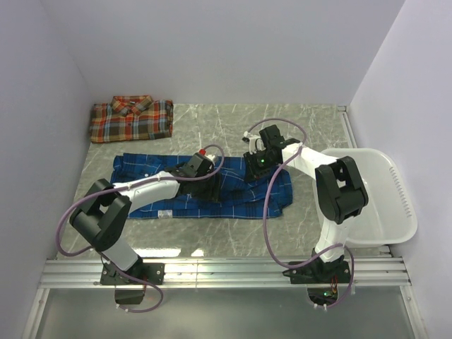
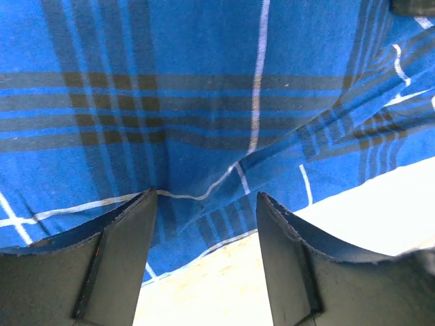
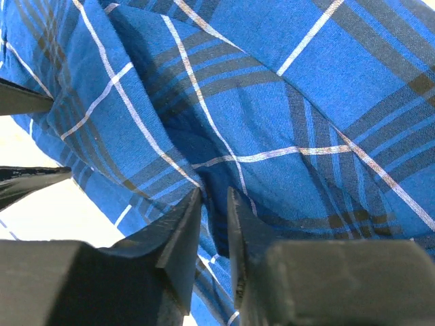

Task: Fold and stack the long sleeve shirts
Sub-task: Fold the shirt

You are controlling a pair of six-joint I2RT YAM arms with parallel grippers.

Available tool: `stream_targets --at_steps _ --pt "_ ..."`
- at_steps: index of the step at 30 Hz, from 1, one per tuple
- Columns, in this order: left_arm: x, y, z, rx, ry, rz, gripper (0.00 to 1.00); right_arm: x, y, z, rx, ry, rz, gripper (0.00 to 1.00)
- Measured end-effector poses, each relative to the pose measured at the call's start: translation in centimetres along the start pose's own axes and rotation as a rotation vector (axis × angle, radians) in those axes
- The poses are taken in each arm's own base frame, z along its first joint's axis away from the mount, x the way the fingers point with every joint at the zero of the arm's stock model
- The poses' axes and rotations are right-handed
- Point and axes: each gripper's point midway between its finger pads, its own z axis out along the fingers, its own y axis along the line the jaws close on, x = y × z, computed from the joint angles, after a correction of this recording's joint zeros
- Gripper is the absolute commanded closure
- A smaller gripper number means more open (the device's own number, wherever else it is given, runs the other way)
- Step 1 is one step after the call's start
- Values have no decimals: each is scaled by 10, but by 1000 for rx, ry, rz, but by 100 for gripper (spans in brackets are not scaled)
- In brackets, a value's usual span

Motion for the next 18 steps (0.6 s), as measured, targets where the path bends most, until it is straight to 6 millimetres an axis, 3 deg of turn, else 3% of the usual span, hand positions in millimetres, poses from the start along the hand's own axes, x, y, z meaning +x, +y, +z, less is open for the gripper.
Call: stream_targets --at_steps 7,10,18 --pt "10 14 5 -64 33 -1 41 1 0 1 -6 14 0 100" --pt "11 18 8 -90 45 -4 48 -3 0 -1 -1 11 -4 100" --pt "13 23 10 -112 54 -5 49 -7 -12 -11 36 14 11 100"
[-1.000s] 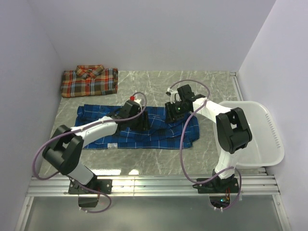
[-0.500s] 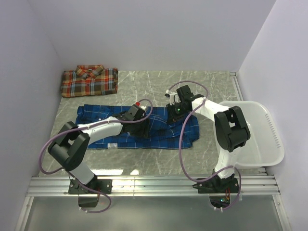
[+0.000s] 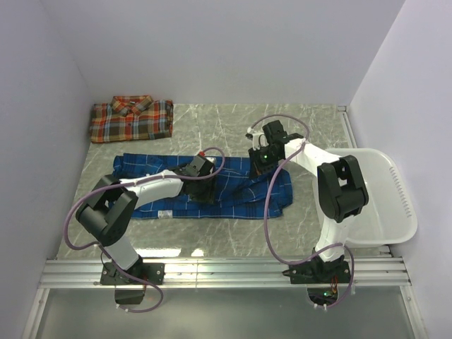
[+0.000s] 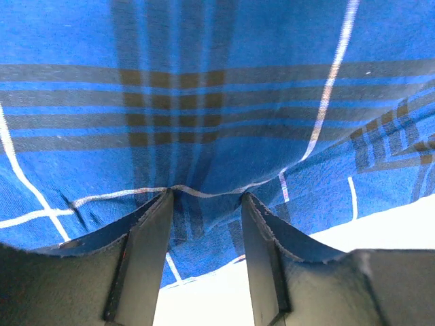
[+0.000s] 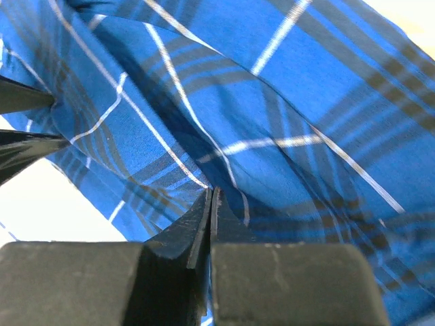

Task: Fold and stack the long sleeve shirts
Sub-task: Fold the shirt

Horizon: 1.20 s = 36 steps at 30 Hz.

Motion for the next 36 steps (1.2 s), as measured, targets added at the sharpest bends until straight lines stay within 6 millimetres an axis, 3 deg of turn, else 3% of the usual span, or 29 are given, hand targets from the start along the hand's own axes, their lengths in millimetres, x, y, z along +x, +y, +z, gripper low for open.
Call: stream_targets --at_steps 4,7,11,12,16,20,24,27,29,33,36 --pt "0 0 0 1 0 -2 48 6 -7 -3 31 24 21 98" --pt "0 -1 0 5 0 -2 42 12 -9 -2 45 48 47 86" --pt "-1 -7 -2 30 4 -6 27 12 -12 -5 69 47 80 56" --pt "-1 -9 -3 35 7 -5 21 11 -12 -8 75 38 92 53" --pt "-2 -15 -11 49 31 -14 17 -9 -1 -31 89 -67 104 52" --pt "-28 -30 -35 95 -22 -48 18 -39 21 -63 61 -258 131 53" --pt "-76 -35 -76 181 -171 -136 21 -53 45 -71 -52 -387 185 53" --pt "-115 -4 -103 199 -307 -271 23 -48 60 -56 -140 -401 249 52" --pt "-131 34 -110 173 -380 -382 24 -42 71 -42 -189 -382 277 52" --pt "-130 111 -93 71 -402 -588 25 -42 97 -14 -297 -347 297 50" --pt "-117 143 -73 16 -365 -689 26 -39 103 9 -346 -312 323 50"
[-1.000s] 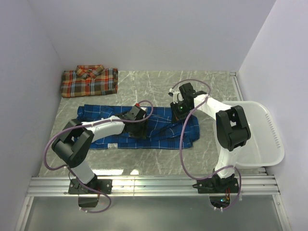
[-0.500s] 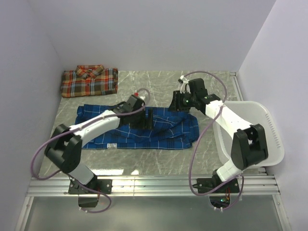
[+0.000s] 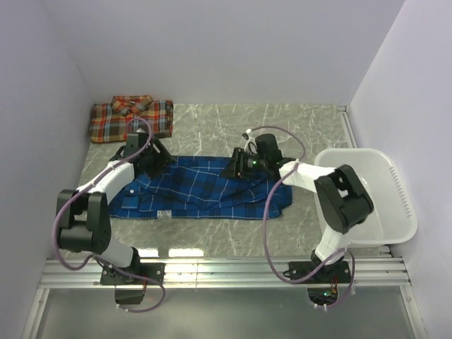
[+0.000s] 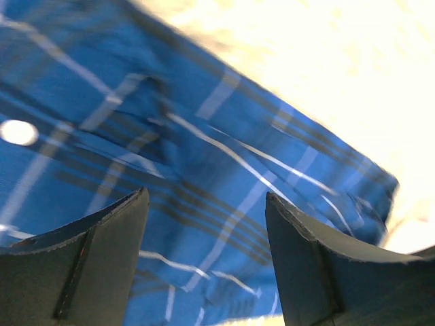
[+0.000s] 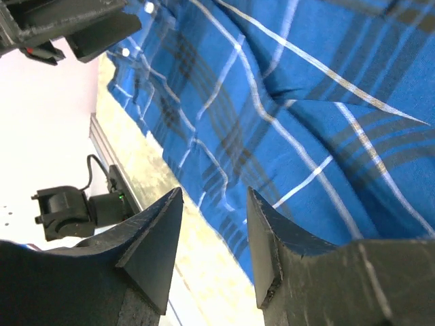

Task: Fold and stack the long sleeve shirts
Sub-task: Fold the shirt

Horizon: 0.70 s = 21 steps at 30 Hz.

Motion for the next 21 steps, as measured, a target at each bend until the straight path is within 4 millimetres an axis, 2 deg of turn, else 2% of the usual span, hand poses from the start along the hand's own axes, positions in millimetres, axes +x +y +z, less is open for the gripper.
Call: stream_targets --at_steps 5,10,13,18,21 --pt "-9 42 22 -84 0 -123 28 18 -29 17 34 51 85 47" --pt "-9 86 26 -146 -17 -263 30 27 -60 10 99 54 169 44" --pt "-15 91 26 -127 -37 -321 31 23 -81 0 165 27 212 44" --pt "-17 94 24 -86 -44 -385 30 13 -101 -23 309 -32 212 44" --pt "-19 97 19 -85 -56 -396 27 10 -108 -42 393 -64 200 44"
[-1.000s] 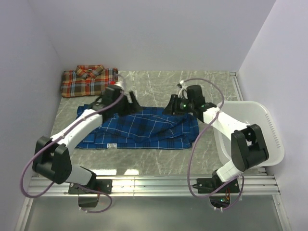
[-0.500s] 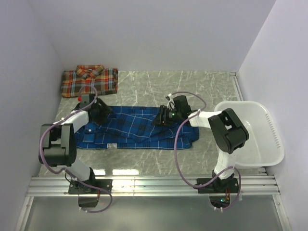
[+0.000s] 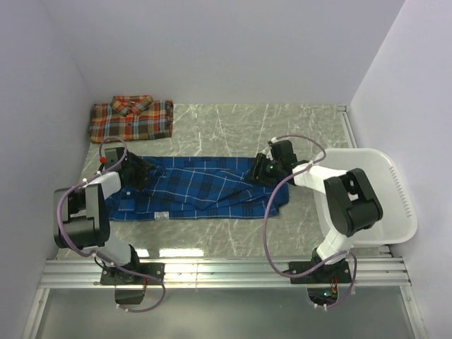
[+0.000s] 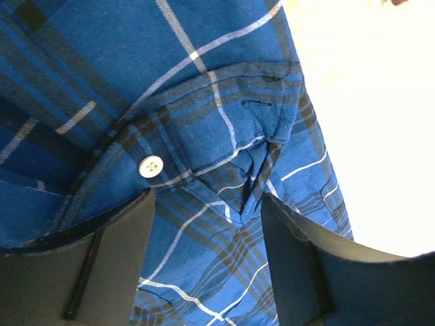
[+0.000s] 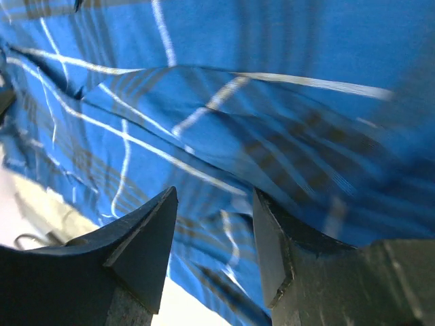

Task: Fold and stack the long sleeve shirts
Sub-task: Fold the shirt

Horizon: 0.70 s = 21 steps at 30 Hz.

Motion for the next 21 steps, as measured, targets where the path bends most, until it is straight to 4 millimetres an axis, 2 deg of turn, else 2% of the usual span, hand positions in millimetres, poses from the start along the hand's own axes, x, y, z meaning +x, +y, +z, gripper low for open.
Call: stream_targets --at_steps 3,8,11,14,16,21 --pt "-2 3 -8 -16 -9 0 23 -8 3 -12 17 -37 -25 45" --pt "-6 1 -25 -30 -28 26 23 -26 25 -29 -35 -109 -45 46" --pt "-12 -7 -31 -17 -47 44 25 -40 40 -30 -77 -142 -36 46" --pt "-13 -7 -30 -21 -46 48 26 -51 46 -20 -100 -157 -18 46" --pt "-11 -2 -25 -37 -34 43 26 -52 41 -8 -90 -151 4 46" --pt "-6 14 -13 -81 -8 12 27 -42 12 12 4 -118 61 47"
